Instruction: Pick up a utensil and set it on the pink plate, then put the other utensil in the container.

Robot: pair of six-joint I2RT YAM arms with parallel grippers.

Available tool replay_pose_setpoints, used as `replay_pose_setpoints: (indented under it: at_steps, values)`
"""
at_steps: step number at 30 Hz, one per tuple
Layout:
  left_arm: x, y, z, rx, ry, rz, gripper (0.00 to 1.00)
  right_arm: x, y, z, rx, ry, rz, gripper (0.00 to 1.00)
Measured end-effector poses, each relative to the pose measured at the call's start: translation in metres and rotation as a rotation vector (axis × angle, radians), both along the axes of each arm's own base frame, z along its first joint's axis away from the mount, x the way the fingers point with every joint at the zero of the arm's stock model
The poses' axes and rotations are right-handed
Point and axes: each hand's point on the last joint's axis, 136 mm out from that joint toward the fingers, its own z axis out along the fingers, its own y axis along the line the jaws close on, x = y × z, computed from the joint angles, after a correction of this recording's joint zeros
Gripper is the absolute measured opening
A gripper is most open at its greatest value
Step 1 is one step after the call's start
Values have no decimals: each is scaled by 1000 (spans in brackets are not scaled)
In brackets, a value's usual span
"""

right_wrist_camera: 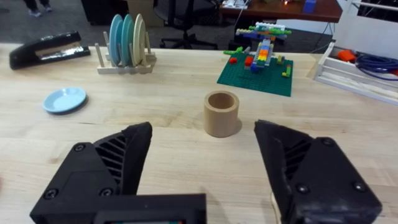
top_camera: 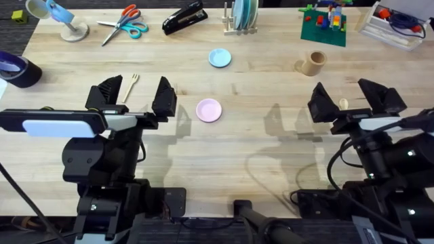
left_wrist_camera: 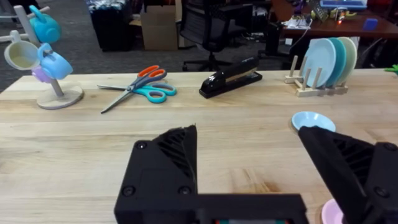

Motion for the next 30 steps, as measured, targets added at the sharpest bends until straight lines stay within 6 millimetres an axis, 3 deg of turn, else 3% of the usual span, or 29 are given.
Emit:
replay_pose_setpoints:
  at_steps: [27,30]
  values:
    - [-3,0,8,0,9,0,995,-2,0,4,-13,12,1,995]
    - [-12,0,26,0,39,0,994,-6,0,19,9,8,-1,995]
